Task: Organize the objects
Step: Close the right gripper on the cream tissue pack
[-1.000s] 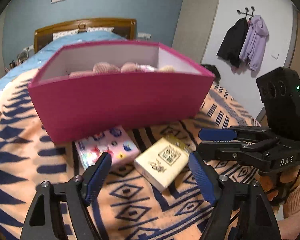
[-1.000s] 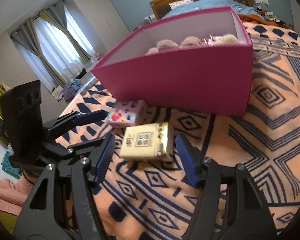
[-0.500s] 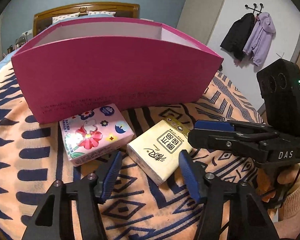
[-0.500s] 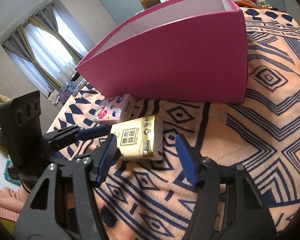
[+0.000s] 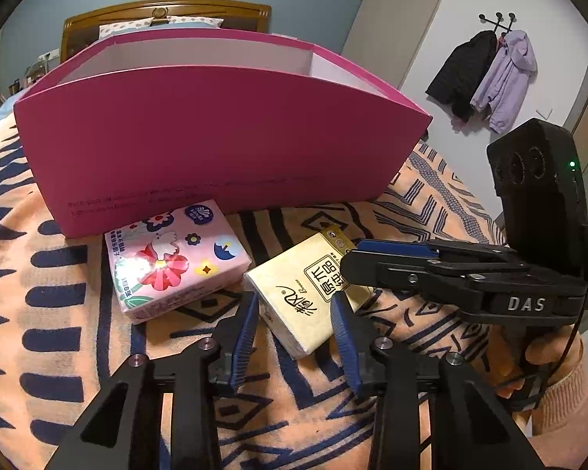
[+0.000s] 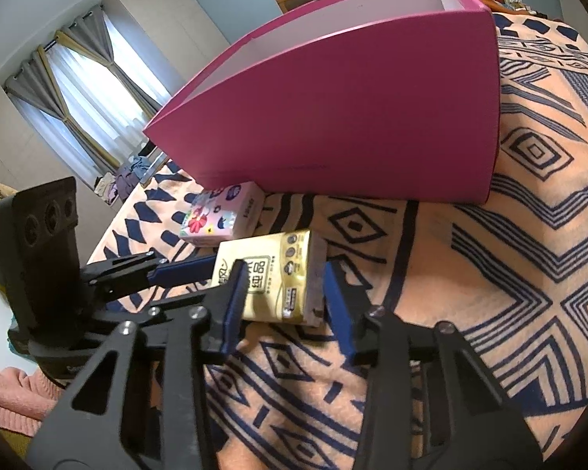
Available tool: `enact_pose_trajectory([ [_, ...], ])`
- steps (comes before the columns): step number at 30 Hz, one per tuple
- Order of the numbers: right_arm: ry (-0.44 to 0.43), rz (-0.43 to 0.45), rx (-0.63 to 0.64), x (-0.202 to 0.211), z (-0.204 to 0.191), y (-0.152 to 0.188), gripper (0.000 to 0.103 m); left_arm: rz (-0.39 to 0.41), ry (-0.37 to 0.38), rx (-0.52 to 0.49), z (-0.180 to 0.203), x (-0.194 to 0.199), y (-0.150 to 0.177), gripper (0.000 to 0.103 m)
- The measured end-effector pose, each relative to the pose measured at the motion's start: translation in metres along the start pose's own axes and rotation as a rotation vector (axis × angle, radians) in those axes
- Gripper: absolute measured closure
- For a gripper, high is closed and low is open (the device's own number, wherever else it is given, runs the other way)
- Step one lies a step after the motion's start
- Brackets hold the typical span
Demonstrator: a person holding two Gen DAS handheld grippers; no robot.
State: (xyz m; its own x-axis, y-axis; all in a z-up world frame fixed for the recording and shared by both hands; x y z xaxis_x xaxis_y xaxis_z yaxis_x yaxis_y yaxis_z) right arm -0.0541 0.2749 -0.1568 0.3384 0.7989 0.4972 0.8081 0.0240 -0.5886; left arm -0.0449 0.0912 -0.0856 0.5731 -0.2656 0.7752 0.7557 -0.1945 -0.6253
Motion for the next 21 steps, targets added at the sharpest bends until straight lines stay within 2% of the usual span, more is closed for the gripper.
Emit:
enact_pose_trajectory([
  [6,-0.003,-0.003,-0.006,0.002,0.002,0.002,0.067,-0.001,0.004,0.002,-0.001,0.001,0.000,0.069],
  [21,-0.034,0.041,-0.012,0.018,-0.006,0.012,0.067,0.026,0.014,-0.001,0.005,0.007,-0.002,0.069],
])
Point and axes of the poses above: each gripper's, at about its wrist camera, not at the fingertips, and x roughly against the way its jaws point, z to its right, y to its underside, the point moved 1 cm from there along -x, roughly the way its jaws point, and after that the axes turned 15 degrees about -y, right-handed, at the moved point
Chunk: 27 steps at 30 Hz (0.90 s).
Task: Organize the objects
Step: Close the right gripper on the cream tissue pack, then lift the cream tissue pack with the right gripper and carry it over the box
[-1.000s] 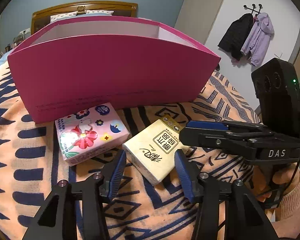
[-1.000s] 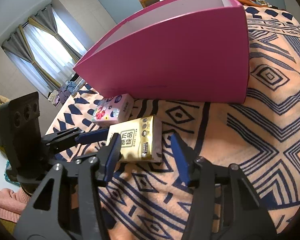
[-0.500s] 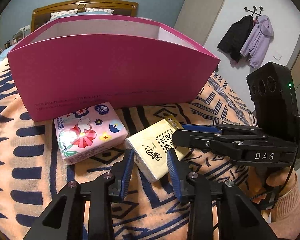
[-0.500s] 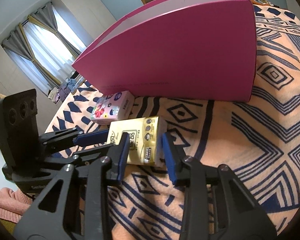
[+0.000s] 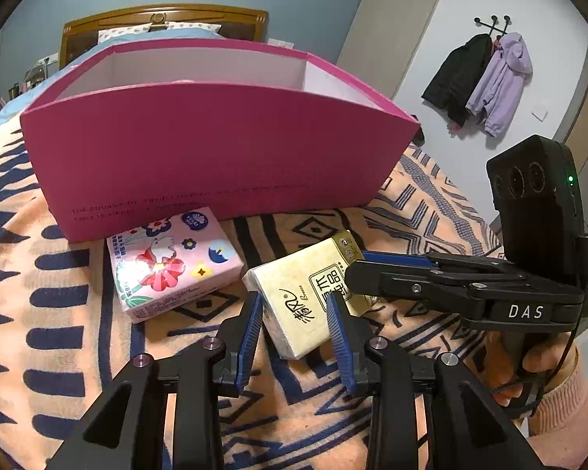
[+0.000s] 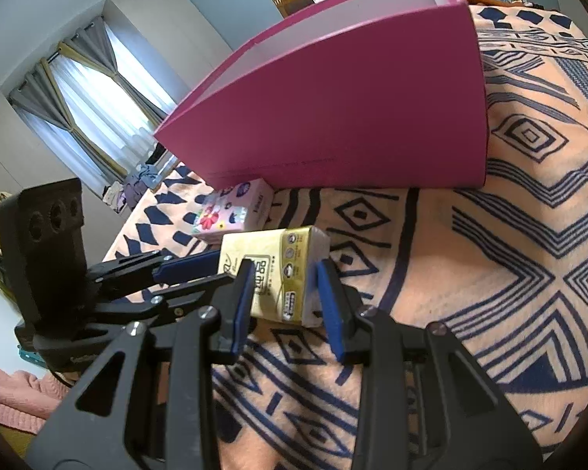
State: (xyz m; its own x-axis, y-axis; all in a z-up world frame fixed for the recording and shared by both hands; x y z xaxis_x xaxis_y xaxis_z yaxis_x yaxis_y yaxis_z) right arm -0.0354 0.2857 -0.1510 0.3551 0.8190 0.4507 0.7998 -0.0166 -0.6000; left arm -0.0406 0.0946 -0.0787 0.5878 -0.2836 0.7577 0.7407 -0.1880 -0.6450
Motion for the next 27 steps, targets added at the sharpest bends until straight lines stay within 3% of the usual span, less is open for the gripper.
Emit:
enact_pose_trajectory([
  [12,-0.009,0.038,0.021,0.005,-0.016,0.000,0.067,0.062,-0.041,-0.036,0.007,0.018,-0.005,0.070],
  [27,0.006,0.079,0.075,0.017,-0.036,-0.007,0.067,0.127,-0.037,-0.052,0.007,0.043,-0.015,0.070],
])
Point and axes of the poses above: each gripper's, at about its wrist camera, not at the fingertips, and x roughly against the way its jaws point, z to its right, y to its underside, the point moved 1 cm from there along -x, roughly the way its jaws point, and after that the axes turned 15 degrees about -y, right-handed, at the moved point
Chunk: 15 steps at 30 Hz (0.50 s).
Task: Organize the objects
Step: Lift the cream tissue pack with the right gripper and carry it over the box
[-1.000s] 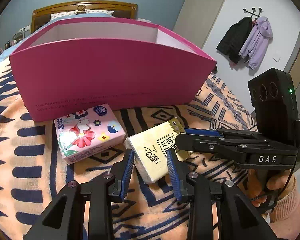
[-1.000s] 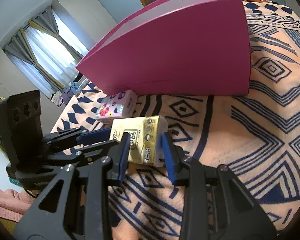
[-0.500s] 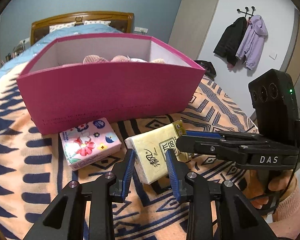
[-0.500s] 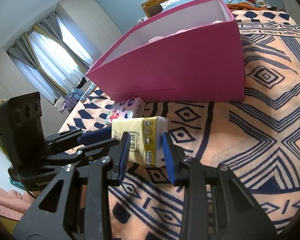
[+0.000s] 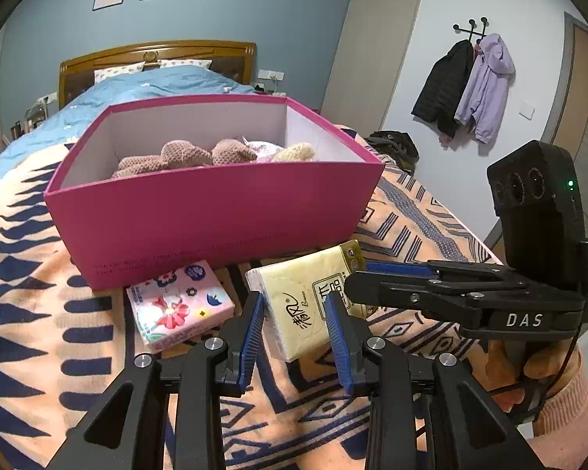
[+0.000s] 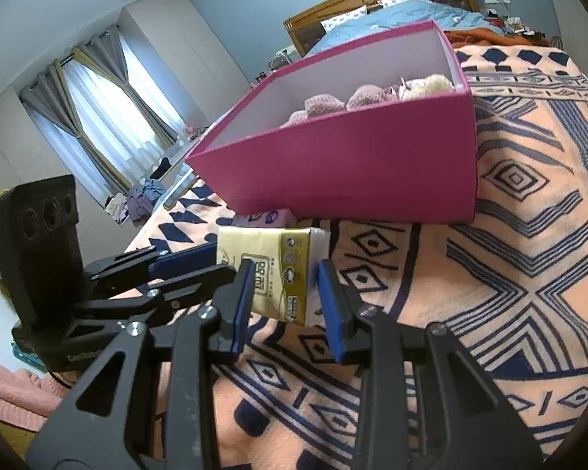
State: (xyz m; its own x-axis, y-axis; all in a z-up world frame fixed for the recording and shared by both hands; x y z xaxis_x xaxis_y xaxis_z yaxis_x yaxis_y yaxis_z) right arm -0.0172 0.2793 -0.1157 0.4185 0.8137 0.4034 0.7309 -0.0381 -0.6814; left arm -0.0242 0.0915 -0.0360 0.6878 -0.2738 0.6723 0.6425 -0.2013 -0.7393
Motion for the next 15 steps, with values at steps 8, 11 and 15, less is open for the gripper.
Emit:
enact_pose_trajectory([
  [8,0.014,0.029,0.041,0.010,-0.011,-0.009,0.067,0.025,0.004,-0.008,0.004,0.007,-0.007,0.070],
  [11,0.018,0.040,0.049,0.012,-0.013,-0.012,0.067,0.033,0.012,-0.006,0.003,0.009,-0.011,0.070],
  [15,0.019,0.051,0.063,0.016,-0.016,-0.017,0.067,0.048,0.010,-0.011,0.004,0.012,-0.017,0.070],
])
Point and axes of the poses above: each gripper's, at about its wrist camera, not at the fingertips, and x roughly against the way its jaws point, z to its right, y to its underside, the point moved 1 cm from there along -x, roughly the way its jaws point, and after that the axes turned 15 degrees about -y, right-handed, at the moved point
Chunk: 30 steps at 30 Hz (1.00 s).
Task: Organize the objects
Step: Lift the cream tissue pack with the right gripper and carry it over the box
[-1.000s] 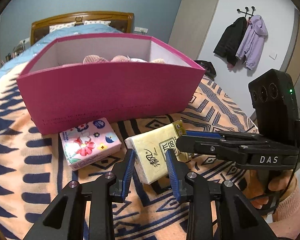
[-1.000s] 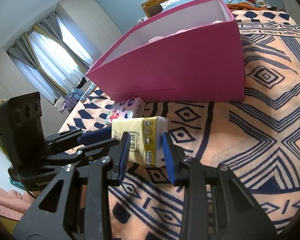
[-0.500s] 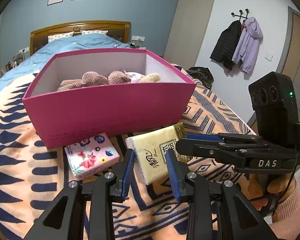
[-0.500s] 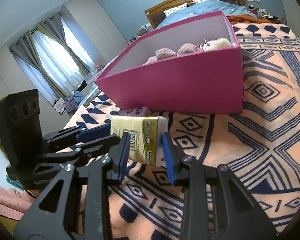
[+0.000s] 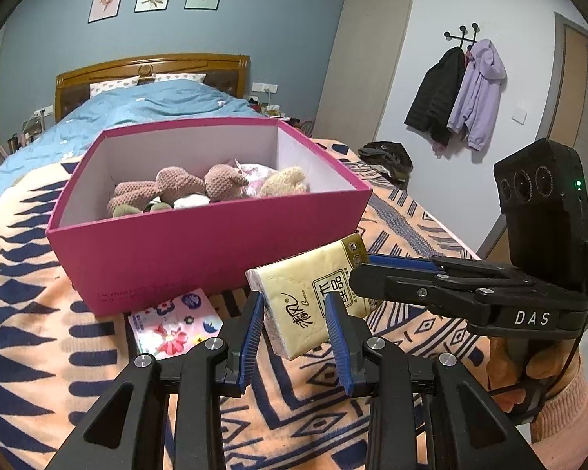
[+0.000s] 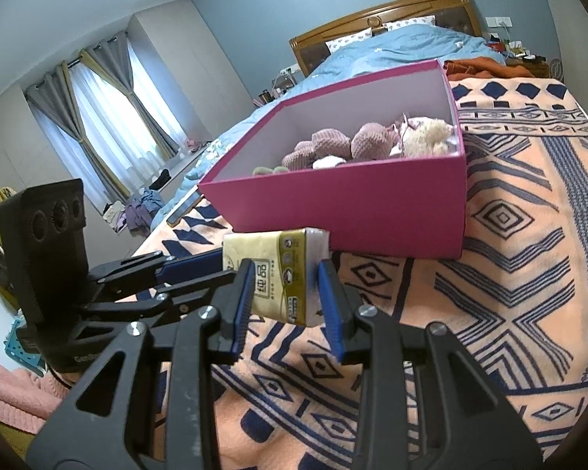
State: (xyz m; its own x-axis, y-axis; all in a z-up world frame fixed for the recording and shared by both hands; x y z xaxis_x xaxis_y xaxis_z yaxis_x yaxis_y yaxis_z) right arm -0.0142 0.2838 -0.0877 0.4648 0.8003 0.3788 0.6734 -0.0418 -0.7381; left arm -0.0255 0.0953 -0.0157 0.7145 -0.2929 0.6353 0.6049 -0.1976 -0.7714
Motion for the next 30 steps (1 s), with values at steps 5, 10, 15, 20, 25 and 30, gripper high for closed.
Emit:
enact_pose_trajectory([
  [5,0.003,0.024,0.024,0.005,-0.004,-0.011,0.067,0.015,-0.004,-0.006,0.000,0.001,-0.009,0.070],
  [10,0.016,0.053,0.048,0.011,-0.006,-0.024,0.067,0.040,-0.005,-0.017,0.001,-0.001,-0.026,0.070],
  [15,0.029,0.083,0.068,0.016,-0.003,-0.039,0.066,0.057,-0.005,-0.025,0.003,-0.005,-0.043,0.070],
  [20,0.035,0.107,0.071,0.019,0.001,-0.051,0.066,0.081,-0.013,-0.037,0.005,-0.008,-0.059,0.070],
  [25,0.036,0.119,0.067,0.019,0.006,-0.059,0.066,0.095,-0.025,-0.045,0.006,-0.012,-0.069,0.070],
  [30,0.037,0.125,0.069,0.018,0.010,-0.066,0.066,0.105,-0.034,-0.046,0.005,-0.015,-0.077,0.070],
])
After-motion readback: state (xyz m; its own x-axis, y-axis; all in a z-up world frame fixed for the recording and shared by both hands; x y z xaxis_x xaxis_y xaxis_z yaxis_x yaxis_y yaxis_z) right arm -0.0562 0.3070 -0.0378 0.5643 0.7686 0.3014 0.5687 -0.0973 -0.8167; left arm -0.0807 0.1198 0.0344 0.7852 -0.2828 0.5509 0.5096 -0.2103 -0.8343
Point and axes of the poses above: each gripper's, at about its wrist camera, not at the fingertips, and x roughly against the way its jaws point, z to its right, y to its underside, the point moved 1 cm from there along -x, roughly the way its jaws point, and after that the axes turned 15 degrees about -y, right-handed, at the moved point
